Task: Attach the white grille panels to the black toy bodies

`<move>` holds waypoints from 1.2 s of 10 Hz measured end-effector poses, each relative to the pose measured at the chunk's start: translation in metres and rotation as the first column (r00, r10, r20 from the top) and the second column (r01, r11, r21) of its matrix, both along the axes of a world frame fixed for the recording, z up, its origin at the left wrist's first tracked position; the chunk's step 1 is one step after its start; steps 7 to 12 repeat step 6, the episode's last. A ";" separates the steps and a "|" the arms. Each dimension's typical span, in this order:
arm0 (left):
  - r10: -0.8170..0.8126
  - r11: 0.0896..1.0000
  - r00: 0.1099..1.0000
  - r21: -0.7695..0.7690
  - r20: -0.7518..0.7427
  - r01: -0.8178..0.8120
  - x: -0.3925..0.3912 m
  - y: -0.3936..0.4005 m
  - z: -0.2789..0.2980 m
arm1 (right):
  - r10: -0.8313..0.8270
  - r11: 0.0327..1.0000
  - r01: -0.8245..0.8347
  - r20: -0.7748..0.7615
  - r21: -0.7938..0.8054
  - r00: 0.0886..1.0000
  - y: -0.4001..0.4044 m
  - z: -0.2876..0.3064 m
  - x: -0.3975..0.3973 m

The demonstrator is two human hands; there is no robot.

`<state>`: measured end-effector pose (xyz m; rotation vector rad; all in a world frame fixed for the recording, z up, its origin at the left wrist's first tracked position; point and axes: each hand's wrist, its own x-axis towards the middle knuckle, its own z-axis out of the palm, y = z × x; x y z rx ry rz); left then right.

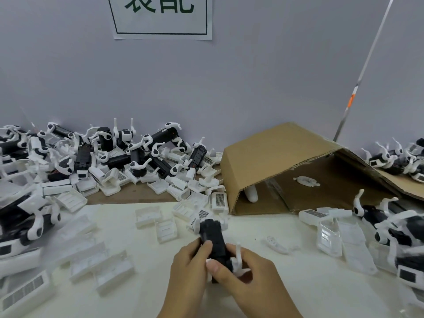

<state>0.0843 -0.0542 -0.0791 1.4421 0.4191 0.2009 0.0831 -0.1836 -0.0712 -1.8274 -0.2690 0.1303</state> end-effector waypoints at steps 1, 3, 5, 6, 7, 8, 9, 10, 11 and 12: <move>0.105 0.963 0.993 0.242 0.057 -0.116 0.002 0.009 0.002 | -0.076 0.994 0.078 0.018 -0.077 0.997 0.000 -0.001 0.002; 0.147 0.948 0.986 0.274 0.073 -0.162 0.003 0.018 -0.004 | -0.213 0.976 0.210 -0.039 -0.064 0.976 -0.002 -0.001 0.010; 0.252 0.932 0.967 0.261 0.026 -0.250 0.007 0.021 -0.020 | -0.352 0.935 0.354 0.064 -0.025 0.934 -0.003 0.004 0.016; 0.111 0.943 0.993 0.321 -0.045 -0.091 0.005 0.032 0.014 | -0.443 0.895 0.439 0.257 0.076 0.859 -0.010 0.033 0.009; 0.111 0.943 0.993 0.321 -0.045 -0.091 0.005 0.032 0.014 | -0.443 0.895 0.439 0.257 0.076 0.859 -0.010 0.033 0.009; 0.111 0.943 0.993 0.321 -0.045 -0.091 0.005 0.032 0.014 | -0.443 0.895 0.439 0.257 0.076 0.859 -0.010 0.033 0.009; 0.111 0.943 0.993 0.321 -0.045 -0.091 0.005 0.032 0.014 | -0.443 0.895 0.439 0.257 0.076 0.859 -0.010 0.033 0.009; 0.111 0.943 0.993 0.321 -0.045 -0.091 0.005 0.032 0.014 | -0.443 0.895 0.439 0.257 0.076 0.859 -0.010 0.033 0.009; 0.111 0.943 0.993 0.321 -0.045 -0.091 0.005 0.032 0.014 | -0.443 0.895 0.439 0.257 0.076 0.859 -0.010 0.033 0.009; 0.111 0.943 0.993 0.321 -0.045 -0.091 0.005 0.032 0.014 | -0.443 0.895 0.439 0.257 0.076 0.859 -0.010 0.033 0.009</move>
